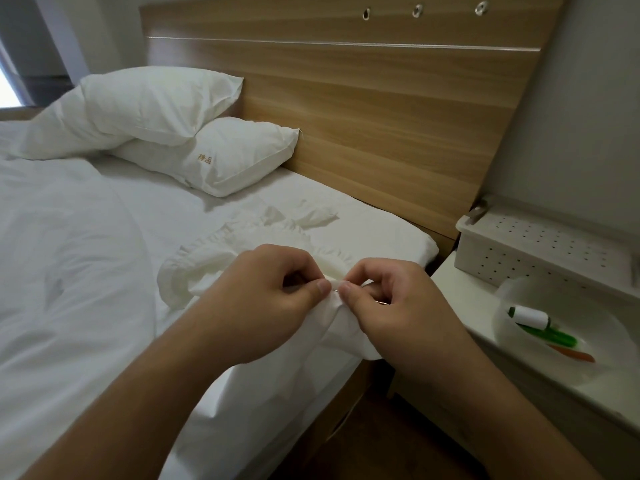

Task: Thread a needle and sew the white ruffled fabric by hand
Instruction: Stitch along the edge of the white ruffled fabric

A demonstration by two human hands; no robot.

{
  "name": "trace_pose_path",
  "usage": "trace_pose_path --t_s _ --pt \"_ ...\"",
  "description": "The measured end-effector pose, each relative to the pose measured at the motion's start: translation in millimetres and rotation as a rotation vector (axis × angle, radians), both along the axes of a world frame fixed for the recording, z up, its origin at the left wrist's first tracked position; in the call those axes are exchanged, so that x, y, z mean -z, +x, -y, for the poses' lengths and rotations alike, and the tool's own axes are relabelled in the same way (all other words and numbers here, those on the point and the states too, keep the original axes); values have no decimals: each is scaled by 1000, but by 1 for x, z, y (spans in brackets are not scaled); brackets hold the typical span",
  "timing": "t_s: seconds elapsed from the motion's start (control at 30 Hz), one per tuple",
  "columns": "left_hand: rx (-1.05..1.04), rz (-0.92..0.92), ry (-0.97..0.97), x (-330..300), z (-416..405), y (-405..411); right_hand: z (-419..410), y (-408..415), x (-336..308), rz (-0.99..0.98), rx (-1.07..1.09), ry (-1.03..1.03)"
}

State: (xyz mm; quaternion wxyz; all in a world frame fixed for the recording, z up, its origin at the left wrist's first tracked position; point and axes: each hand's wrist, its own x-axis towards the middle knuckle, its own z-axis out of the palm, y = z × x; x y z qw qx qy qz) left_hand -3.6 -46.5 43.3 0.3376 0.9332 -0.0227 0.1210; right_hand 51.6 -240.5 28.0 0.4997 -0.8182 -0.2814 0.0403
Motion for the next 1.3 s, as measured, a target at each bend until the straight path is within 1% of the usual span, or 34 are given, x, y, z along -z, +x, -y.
trace_pose_path --t_s 0.2,0.67,0.87,1.03,1.3 --pt "-16 11 23 0 -3 0 3 2 -4 -55 -24 44" --pt "21 -24 -10 1 -4 1 9 11 -2 -245 -150 191" --pt "40 -33 -16 1 -3 0 12 17 1 -281 -220 205" --pt "59 -36 -66 1 -3 0 15 20 4 -289 -284 229" --pt "128 -46 -240 4 -6 0 13 24 12 -346 -363 301"
